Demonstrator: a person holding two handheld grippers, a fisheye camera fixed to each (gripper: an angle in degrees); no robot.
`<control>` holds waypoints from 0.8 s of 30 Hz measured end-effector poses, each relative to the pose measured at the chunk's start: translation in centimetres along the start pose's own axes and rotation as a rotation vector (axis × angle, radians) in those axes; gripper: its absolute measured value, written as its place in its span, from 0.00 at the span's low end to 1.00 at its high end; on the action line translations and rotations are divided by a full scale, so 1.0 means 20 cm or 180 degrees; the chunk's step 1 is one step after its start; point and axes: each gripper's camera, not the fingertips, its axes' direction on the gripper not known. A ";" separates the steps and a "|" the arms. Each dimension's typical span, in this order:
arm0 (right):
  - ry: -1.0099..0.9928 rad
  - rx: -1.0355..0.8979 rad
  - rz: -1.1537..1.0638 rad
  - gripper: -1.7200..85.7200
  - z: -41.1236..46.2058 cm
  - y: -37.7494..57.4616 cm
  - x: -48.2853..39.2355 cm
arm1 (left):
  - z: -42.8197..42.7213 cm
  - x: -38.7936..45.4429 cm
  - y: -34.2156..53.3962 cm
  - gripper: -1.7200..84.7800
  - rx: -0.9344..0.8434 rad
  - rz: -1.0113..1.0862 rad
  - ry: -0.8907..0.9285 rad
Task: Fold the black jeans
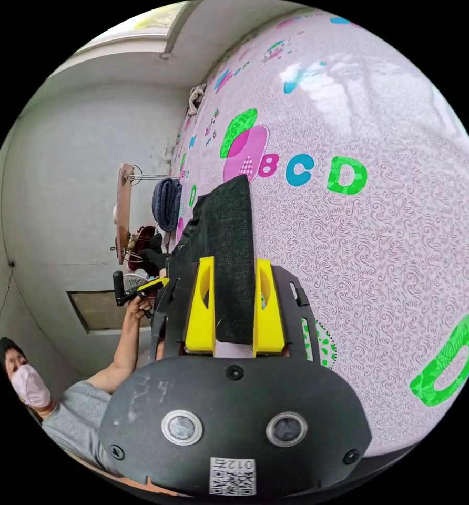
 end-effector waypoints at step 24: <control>0.1043 0.0272 -0.0334 0.01 -0.73 0.05 -0.28 | 0.07 0.68 -0.18 0.02 0.0137 0.0407 0.0097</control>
